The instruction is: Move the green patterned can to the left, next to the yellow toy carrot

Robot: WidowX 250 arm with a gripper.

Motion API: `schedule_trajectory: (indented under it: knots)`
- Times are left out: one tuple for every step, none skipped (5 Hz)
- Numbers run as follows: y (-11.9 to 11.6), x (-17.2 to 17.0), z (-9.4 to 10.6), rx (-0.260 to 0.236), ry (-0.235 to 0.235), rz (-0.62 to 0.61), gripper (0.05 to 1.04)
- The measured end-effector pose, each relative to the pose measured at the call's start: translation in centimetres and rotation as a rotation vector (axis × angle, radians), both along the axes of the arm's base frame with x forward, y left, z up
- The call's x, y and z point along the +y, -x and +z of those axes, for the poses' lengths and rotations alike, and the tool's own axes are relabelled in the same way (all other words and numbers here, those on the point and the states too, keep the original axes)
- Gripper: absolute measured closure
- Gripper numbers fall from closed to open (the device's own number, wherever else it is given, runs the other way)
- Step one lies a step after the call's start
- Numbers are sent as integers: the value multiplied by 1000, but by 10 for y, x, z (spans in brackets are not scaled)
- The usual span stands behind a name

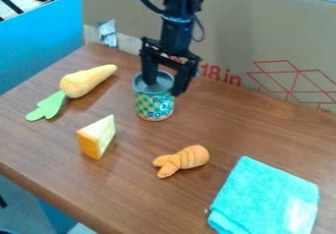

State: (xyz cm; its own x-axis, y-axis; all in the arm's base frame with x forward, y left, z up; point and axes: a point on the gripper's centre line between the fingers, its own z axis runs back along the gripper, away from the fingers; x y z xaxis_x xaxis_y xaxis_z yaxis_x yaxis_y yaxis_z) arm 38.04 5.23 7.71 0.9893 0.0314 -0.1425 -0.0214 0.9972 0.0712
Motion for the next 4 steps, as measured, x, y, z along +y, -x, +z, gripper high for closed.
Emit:
schedule_trajectory:
  knots:
    - [4,23,2,9,-13,42,81]
    - [4,47,3,7,-20,82,81]
    - [3,65,4,0,-18,127,81]
    - [-1,68,4,-79,39,115,81]
